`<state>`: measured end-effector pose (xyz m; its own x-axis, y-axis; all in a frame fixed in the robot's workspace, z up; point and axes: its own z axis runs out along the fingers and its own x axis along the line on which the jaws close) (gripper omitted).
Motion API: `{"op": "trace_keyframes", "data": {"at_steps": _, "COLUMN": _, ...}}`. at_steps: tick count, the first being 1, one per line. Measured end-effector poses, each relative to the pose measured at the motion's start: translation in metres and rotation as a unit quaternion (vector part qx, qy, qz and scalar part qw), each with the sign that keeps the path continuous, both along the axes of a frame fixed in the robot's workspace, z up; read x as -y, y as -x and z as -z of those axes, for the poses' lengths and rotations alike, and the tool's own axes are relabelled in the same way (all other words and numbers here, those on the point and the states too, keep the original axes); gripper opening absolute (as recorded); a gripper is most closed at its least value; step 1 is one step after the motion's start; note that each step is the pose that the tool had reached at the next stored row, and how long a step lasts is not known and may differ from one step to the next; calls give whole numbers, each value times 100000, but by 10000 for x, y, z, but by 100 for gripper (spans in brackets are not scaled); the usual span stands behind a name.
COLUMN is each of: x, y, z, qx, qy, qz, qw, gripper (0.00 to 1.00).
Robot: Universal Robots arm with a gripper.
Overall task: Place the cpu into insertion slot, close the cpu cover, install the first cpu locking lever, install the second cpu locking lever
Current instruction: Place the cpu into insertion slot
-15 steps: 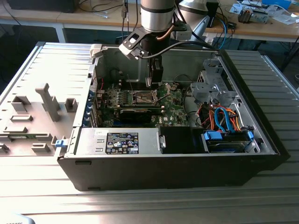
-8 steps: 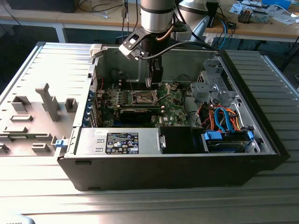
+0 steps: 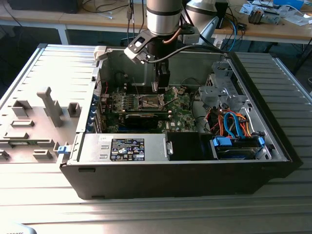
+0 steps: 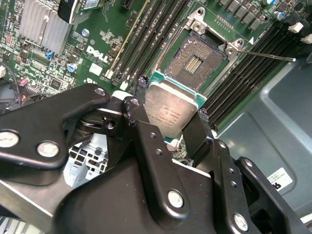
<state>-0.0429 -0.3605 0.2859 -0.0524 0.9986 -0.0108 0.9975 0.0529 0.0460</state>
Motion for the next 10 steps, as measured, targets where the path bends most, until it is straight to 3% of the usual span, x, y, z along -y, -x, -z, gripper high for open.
{"op": "trace_keyframes", "data": {"at_steps": 10, "x": 0, "y": 1, "z": 24, "qx": -1, "qy": 7, "qz": 2, "qw": 100000, "gripper": 54}}
